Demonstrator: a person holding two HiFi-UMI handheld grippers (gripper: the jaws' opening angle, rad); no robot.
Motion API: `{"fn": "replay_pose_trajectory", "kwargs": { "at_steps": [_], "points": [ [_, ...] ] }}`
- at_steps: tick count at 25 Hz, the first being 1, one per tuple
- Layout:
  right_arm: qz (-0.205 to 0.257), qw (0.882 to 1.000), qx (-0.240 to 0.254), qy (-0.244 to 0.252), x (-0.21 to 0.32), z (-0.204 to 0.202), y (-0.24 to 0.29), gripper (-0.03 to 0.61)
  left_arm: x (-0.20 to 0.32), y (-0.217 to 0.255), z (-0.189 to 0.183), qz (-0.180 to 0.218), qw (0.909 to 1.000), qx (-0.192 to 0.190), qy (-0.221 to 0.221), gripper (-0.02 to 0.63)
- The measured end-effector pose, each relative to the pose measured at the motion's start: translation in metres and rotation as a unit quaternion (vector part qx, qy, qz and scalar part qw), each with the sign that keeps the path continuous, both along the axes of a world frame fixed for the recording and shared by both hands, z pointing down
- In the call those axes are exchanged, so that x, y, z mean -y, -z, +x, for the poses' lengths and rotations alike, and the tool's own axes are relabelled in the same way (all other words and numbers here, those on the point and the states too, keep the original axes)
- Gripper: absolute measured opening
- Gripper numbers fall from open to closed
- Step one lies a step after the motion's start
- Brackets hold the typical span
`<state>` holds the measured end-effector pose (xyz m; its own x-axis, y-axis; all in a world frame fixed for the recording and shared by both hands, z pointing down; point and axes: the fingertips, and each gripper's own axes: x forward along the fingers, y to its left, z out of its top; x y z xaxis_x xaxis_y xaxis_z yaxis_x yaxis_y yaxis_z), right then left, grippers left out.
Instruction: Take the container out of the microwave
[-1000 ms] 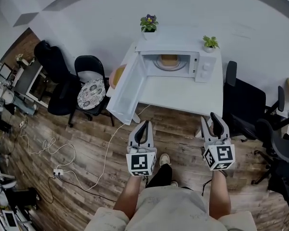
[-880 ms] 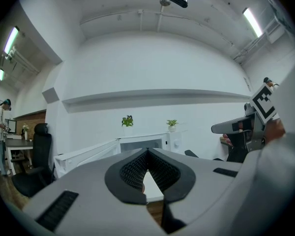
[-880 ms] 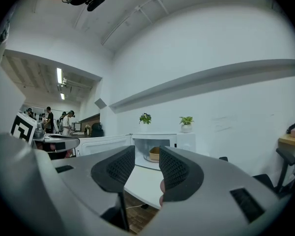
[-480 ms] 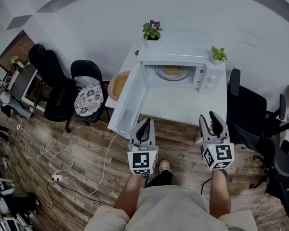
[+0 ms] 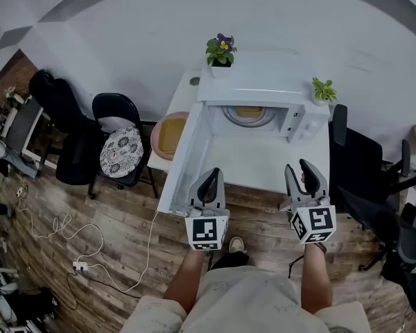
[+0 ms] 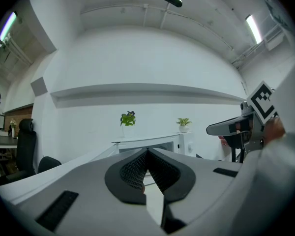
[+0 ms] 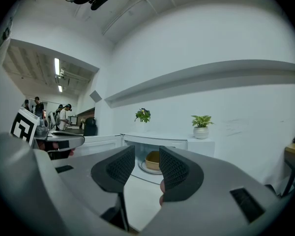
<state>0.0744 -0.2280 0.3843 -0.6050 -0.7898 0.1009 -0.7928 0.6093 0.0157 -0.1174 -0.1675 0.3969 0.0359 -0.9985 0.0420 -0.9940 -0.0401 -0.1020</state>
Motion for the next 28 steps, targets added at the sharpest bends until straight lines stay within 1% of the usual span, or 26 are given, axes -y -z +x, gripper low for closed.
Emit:
{"fn": "replay_pose_trajectory", "kwargs": {
  "at_steps": [7,12,16,20,22,28],
  "points": [
    [-0.001,1.000,-0.019,-0.004,0.023,-0.028,-0.006,0.169,0.032,-0.007,-0.018,-0.003,0.9998,-0.007,-0.019,0.006],
    [0.000,1.000,-0.023,-0.008,0.030,-0.041,-0.012,0.169,0.044,-0.014,-0.028,-0.003,0.9996,-0.006,-0.027,0.006],
    [0.000,1.000,-0.026,-0.007,0.036,-0.048,-0.013,0.169,0.051,-0.018,-0.029,-0.011,0.9993,-0.005,-0.034,0.006],
    [0.003,1.000,-0.029,-0.003,0.046,-0.053,-0.014,0.169,0.061,-0.021,-0.031,-0.014,0.9993,-0.003,-0.035,0.006],
    [0.002,1.000,-0.028,0.001,0.052,-0.055,-0.016,0.169,0.067,-0.020,-0.032,-0.008,0.9994,-0.001,-0.034,0.006],
    [-0.002,1.000,-0.021,0.019,0.079,-0.066,-0.024,0.167,0.088,-0.020,-0.037,-0.009,0.9997,0.004,-0.022,0.006]
  ]
}}
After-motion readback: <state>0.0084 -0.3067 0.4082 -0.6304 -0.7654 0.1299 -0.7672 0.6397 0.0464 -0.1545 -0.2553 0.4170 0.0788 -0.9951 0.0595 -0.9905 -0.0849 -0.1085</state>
